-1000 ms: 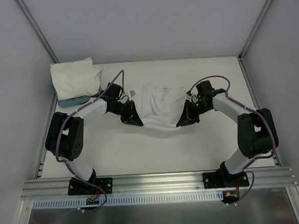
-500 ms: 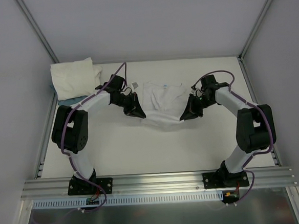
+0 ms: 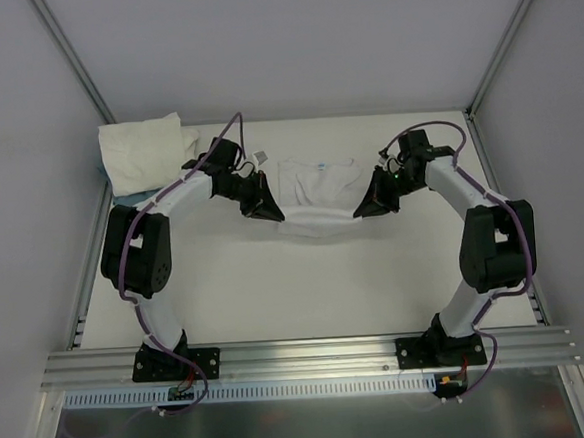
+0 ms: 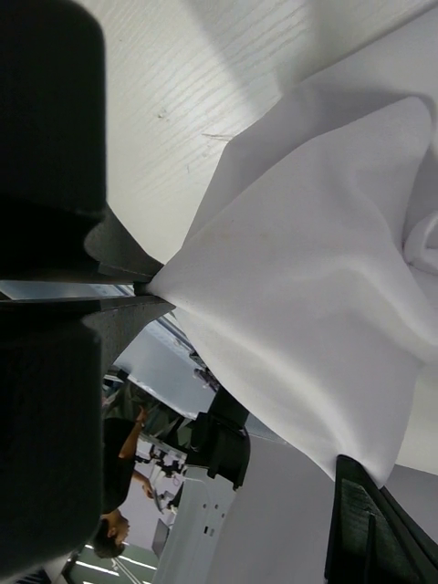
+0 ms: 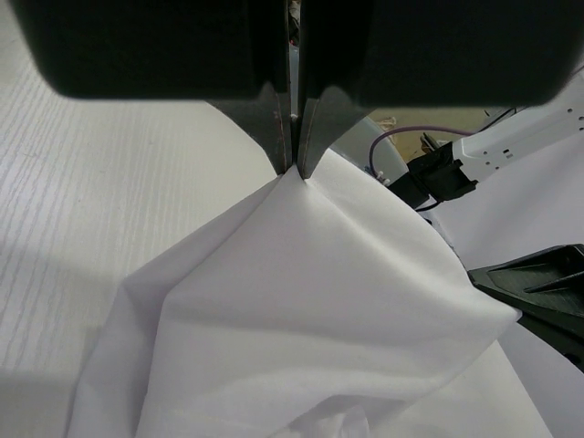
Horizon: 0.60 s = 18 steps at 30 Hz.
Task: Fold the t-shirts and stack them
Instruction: Fold the long partially folded tshirt into a neat square
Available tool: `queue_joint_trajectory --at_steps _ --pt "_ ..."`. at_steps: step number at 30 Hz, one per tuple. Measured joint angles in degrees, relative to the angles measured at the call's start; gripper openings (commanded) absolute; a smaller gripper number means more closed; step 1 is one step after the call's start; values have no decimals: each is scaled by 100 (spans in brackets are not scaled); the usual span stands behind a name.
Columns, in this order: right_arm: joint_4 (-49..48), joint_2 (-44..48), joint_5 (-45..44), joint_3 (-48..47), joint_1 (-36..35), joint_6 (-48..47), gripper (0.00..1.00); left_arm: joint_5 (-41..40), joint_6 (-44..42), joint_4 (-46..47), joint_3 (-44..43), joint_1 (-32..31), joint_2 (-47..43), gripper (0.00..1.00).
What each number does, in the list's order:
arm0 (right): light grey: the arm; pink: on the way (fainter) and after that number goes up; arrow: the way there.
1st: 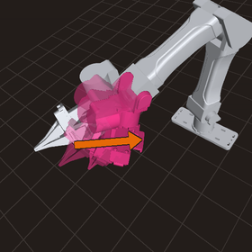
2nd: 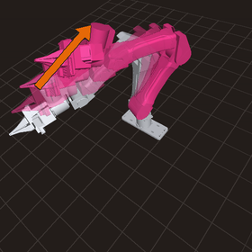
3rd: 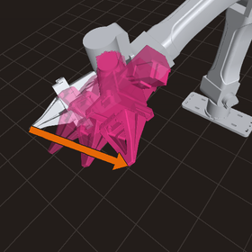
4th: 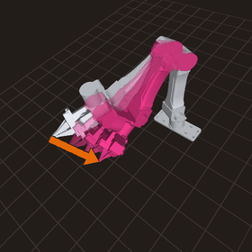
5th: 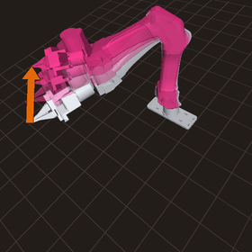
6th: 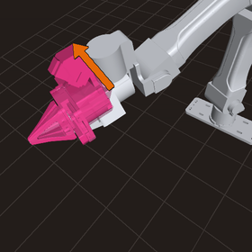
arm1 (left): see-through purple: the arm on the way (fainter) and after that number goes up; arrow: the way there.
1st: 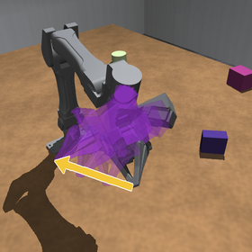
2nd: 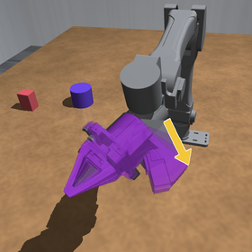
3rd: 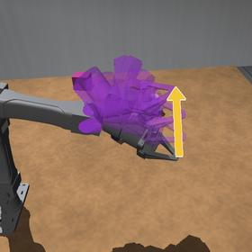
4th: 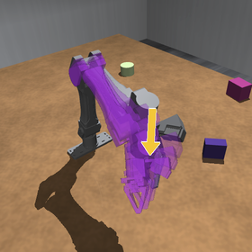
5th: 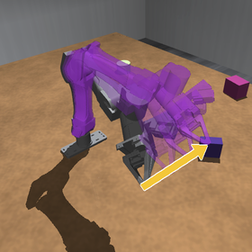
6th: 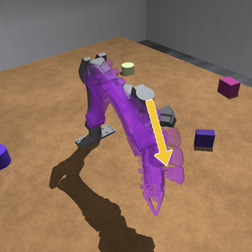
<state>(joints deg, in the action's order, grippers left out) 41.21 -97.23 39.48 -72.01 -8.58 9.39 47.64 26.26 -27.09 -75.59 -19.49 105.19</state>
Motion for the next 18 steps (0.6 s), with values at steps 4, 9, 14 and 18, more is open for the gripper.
queue_joint_trajectory --at_steps 4,9,14,18 --pt "74 -295 -2 -385 50 2 2 31 37 -26 -431 79 205 0" --pt "151 -761 -4 -970 94 24 2 33 168 -90 -1213 162 741 0" --pt "190 -1427 -4 -1786 160 105 2 31 337 -136 -2138 234 1464 0" --pt "170 -1963 0 -2463 238 221 2 31 501 -131 -2693 271 1996 0"
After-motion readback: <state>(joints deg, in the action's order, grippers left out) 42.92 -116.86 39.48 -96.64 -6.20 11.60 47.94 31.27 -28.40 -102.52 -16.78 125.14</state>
